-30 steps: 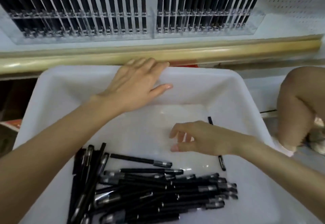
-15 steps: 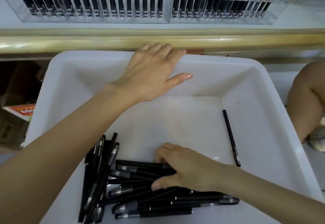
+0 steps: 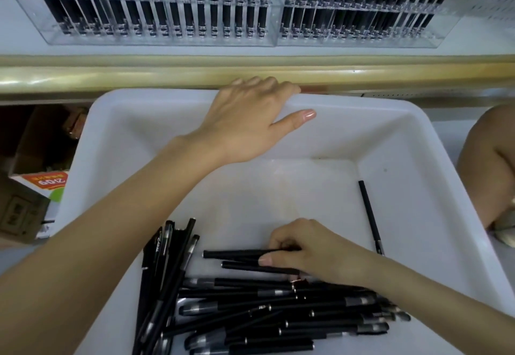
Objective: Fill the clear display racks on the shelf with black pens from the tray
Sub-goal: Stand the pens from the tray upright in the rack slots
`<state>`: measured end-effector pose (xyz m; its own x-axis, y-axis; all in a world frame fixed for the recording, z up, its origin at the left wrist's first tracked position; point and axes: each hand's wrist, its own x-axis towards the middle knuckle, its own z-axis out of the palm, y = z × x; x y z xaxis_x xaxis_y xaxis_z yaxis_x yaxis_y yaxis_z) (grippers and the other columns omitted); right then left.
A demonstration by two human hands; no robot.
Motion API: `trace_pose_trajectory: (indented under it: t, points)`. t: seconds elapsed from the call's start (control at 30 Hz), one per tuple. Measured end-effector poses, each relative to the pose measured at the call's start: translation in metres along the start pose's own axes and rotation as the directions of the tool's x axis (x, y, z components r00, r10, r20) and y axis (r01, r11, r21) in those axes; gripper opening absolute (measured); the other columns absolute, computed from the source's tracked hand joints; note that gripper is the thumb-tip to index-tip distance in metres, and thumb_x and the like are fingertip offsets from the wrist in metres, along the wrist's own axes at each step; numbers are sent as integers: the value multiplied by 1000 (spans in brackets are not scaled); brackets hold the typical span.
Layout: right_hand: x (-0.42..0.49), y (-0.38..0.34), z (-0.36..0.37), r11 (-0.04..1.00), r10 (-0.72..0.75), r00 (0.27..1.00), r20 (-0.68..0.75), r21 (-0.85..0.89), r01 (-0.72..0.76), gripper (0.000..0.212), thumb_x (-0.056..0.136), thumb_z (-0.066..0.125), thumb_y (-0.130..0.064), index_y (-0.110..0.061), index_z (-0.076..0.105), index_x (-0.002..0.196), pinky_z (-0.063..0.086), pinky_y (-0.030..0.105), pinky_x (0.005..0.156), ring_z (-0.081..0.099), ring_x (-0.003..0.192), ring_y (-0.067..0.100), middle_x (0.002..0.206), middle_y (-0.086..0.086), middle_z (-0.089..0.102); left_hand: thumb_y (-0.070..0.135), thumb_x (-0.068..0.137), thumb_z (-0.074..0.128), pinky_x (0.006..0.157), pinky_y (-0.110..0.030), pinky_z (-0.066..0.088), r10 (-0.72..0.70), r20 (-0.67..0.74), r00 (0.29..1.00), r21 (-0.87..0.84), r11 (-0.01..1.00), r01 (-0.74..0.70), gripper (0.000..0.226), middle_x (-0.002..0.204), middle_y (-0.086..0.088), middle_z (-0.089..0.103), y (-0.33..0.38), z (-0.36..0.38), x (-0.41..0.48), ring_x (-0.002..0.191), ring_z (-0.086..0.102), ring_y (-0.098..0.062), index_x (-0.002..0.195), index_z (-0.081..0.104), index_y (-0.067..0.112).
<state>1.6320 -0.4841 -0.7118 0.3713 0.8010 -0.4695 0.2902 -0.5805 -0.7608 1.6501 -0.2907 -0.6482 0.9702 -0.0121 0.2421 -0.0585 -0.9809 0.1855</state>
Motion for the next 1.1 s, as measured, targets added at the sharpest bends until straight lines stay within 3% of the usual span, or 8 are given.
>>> trace_pose_trajectory:
  t: [0.3,0.47,0.6,0.7,0.83,0.9,1.0,1.1]
  points:
    - [-15,-6,-73,996,-4,998,-69,-90,-2,18,95,58,-25,-21,74,103,47,13,69,62,74,-3,82,-12,70,55,96,36,88,-30,40,-50,-95,994,-323,946,17,44,117,12,55,-2,-5,8,113,50,-8,122,57,26]
    - [-25,-12,-118,945,-73,994,-81,-324,43,23,97,55,-26,-30,69,115,41,9,78,57,89,-5,97,-13,65,45,94,40,98,-31,40,-21,-156,988,-327,944,-32,44,119,8,53,4,-21,35,115,47,-9,125,57,19]
    - [-53,-38,-192,935,-184,959,-218,-340,102,22,90,63,-22,-32,72,107,40,10,67,57,74,-2,80,-17,62,48,94,34,105,-30,33,14,-224,975,-248,966,-71,48,126,6,53,16,-35,64,119,45,-7,127,56,20]
    - [-81,-55,-252,959,-251,831,-497,-245,143,14,72,74,-32,-31,78,85,44,16,57,57,57,2,71,-9,69,49,94,32,109,-25,21,35,-218,975,-171,983,-74,50,135,9,49,25,-41,84,127,40,-6,131,52,22]
    - [-80,-44,-309,962,-272,492,-827,-221,160,12,76,78,-15,-12,67,77,49,14,56,63,56,8,64,-1,67,53,90,26,105,-16,-4,31,-134,991,-100,994,-44,58,147,15,36,42,-37,102,136,28,-2,142,39,29]
    - [-68,-35,-328,972,-226,386,-894,-182,147,15,76,79,-14,-14,64,76,51,19,62,66,64,14,69,4,68,57,89,21,99,-15,-16,39,-90,995,-22,999,-41,64,153,16,25,50,-33,109,140,19,-3,147,28,31]
    - [-47,-24,-349,956,-187,343,-920,-91,277,13,79,76,-6,-14,66,77,55,30,74,67,72,21,76,9,68,59,89,17,101,-18,-20,44,-43,998,78,996,-41,69,158,14,10,57,-30,116,144,6,-4,151,14,30]
    - [-30,-24,-356,919,-180,346,-921,-32,394,11,87,66,0,-11,64,84,56,22,75,66,75,17,82,9,67,65,89,9,106,-24,-10,35,-65,997,91,995,-29,73,158,10,15,54,-27,118,145,13,-8,152,17,28]
